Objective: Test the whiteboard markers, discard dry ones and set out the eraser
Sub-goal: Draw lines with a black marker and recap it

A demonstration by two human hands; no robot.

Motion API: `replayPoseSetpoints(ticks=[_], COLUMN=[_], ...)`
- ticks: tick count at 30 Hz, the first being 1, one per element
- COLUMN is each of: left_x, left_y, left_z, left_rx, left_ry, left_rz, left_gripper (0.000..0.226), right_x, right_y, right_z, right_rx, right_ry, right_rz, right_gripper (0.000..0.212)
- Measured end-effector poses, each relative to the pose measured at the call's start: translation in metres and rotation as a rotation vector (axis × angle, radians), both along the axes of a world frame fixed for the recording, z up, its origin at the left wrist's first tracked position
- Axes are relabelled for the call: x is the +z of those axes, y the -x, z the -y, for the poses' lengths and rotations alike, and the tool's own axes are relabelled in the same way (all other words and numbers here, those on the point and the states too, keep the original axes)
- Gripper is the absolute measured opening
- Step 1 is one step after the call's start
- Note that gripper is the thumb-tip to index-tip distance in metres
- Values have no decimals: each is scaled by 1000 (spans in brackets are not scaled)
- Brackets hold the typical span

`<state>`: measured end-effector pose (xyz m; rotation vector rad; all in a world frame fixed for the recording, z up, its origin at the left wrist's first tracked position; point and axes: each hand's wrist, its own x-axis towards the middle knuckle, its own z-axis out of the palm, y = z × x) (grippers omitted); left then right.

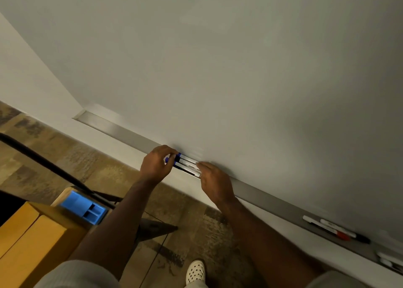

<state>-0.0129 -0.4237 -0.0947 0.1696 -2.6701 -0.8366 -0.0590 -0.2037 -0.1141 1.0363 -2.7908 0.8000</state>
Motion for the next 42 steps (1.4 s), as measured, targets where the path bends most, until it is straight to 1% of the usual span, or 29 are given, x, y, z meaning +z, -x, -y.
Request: replayPoseSetpoints(ticks=[2, 6, 11, 14, 17, 22, 28, 33, 37, 42], left_x=[4, 8, 1, 1, 3, -2, -5, -9, -16, -26], left_y=[-2, -3, -3, -2, 1, -1, 3, 15, 18, 24], left_z=[-17, -63, -130, -176, -221, -299, -378, -422, -437, -451], left_rx=[-20, -77, -67, -155, -263, -403, -550, -597, -592, -568], left_ry=[18, 44, 28, 51, 46, 54, 103, 192, 290, 386], left_rz=[-24, -39, -26, -54, -69, -40, 34, 87, 99, 142], left_gripper=[12, 21, 15, 14, 19, 14, 24, 29, 26, 26], right_x=[5, 19, 23, 21, 18, 8, 4, -2, -7, -18], right_y=[-2, -9, -20, -29, -37, -49, -58, -58, -57, -56], right_z=[-8, -31, -89, -136, -183, -262, -344, -396, -413, -422], right_rx=[3, -19, -90, -155, -230, -362, -484, -575, -603, -624], right_ry=[5, 31, -22, -61, -75, -100, -131, -175, -225, -174], right_rz=[-25, -81, -77, -84, -88, -108, -114, -97, -47, 30], right_gripper=[39, 39, 39, 38, 37, 37, 35, 40, 38, 34])
